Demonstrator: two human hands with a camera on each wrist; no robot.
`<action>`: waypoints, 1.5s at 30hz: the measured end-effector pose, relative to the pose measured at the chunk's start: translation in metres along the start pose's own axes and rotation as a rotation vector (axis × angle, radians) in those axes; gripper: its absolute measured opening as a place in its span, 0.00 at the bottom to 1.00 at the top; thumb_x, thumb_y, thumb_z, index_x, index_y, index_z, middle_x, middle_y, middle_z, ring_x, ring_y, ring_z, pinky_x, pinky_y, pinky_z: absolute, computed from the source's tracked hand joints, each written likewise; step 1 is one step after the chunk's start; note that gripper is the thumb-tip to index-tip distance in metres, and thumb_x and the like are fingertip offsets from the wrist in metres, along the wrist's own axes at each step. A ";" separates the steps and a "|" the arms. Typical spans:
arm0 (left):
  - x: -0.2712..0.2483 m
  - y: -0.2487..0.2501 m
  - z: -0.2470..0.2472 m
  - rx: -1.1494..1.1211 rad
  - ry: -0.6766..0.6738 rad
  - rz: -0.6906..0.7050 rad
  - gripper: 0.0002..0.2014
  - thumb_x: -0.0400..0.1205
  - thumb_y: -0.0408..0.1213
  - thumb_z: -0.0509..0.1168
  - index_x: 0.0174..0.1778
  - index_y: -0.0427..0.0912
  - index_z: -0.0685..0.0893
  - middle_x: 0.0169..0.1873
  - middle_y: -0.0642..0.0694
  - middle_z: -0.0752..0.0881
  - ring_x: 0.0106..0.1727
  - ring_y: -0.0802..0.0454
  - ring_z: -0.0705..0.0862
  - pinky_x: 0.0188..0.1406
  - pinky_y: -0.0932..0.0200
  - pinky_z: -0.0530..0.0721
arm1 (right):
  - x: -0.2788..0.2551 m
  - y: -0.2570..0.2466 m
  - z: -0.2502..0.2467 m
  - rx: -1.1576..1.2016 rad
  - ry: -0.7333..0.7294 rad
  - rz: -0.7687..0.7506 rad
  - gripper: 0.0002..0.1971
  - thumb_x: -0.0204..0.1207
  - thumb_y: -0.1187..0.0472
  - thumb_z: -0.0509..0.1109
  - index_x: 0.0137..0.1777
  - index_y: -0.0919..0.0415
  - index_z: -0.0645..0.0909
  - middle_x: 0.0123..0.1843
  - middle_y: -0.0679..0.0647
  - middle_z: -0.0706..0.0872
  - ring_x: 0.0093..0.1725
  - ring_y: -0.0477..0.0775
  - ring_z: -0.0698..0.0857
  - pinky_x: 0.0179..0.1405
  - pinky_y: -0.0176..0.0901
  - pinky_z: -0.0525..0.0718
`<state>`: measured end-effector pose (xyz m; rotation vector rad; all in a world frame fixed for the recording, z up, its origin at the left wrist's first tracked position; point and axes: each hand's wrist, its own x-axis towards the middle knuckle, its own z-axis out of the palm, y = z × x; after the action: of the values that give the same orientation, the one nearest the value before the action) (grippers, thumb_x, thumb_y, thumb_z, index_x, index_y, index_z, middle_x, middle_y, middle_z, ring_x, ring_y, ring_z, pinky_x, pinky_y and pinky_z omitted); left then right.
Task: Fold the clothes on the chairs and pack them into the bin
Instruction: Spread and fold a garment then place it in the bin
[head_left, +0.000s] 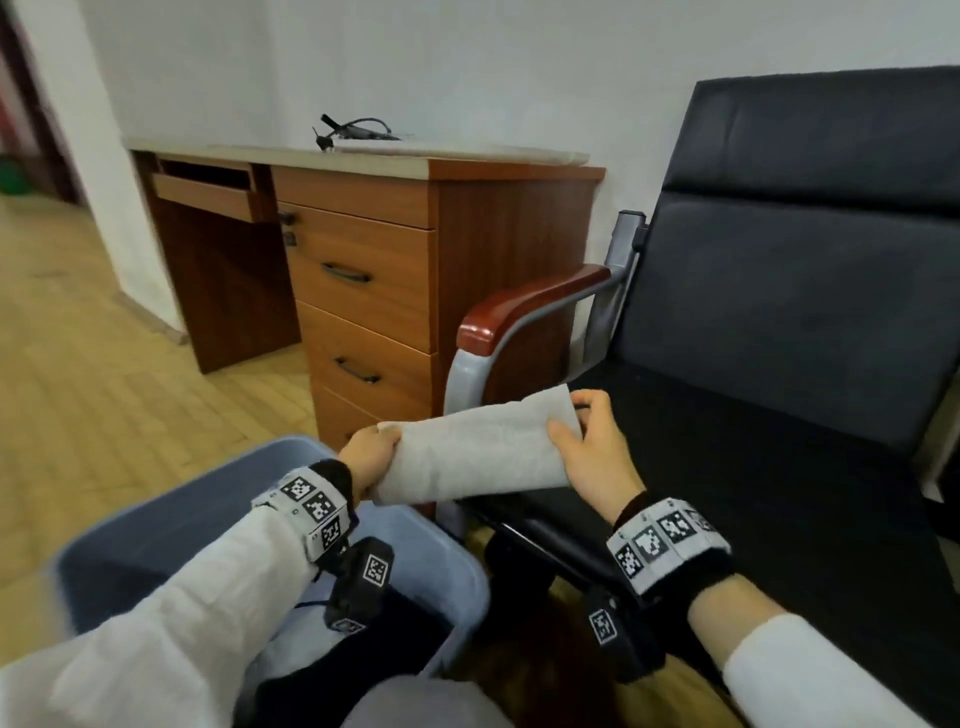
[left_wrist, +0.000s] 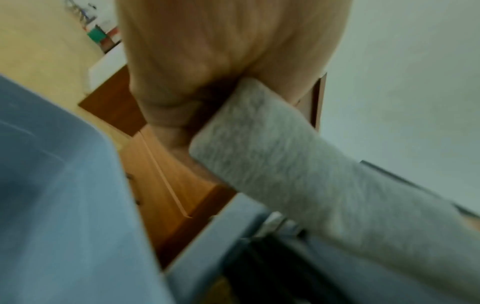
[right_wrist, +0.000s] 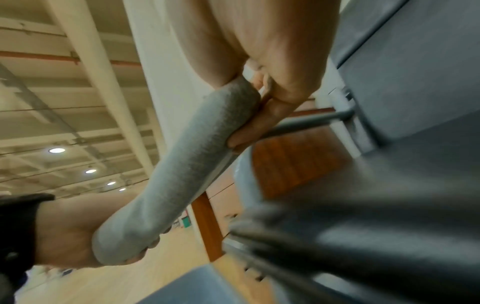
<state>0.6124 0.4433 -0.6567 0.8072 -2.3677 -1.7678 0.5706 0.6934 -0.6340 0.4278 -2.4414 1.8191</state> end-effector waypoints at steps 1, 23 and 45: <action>0.003 -0.016 -0.012 0.120 0.093 0.046 0.20 0.88 0.41 0.48 0.65 0.32 0.77 0.65 0.32 0.80 0.63 0.36 0.78 0.64 0.50 0.75 | 0.000 0.000 0.022 -0.026 -0.025 -0.011 0.11 0.81 0.63 0.64 0.58 0.50 0.69 0.51 0.49 0.82 0.46 0.41 0.81 0.33 0.29 0.76; 0.095 -0.293 -0.111 0.494 0.135 -0.650 0.21 0.89 0.36 0.50 0.75 0.31 0.71 0.75 0.35 0.72 0.76 0.41 0.71 0.61 0.63 0.71 | 0.022 0.145 0.334 -0.646 -0.716 0.404 0.16 0.75 0.68 0.66 0.60 0.55 0.70 0.69 0.60 0.75 0.68 0.60 0.76 0.60 0.38 0.73; 0.104 -0.346 -0.096 0.918 -0.294 -0.688 0.21 0.83 0.42 0.60 0.72 0.39 0.76 0.71 0.40 0.77 0.71 0.41 0.77 0.71 0.48 0.75 | 0.015 0.187 0.347 -0.817 -0.777 0.359 0.12 0.80 0.63 0.62 0.61 0.57 0.81 0.64 0.57 0.83 0.66 0.60 0.81 0.61 0.41 0.78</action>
<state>0.6833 0.2449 -0.9652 1.7128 -3.4199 -0.8168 0.5457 0.4108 -0.9082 0.7320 -3.6571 0.5544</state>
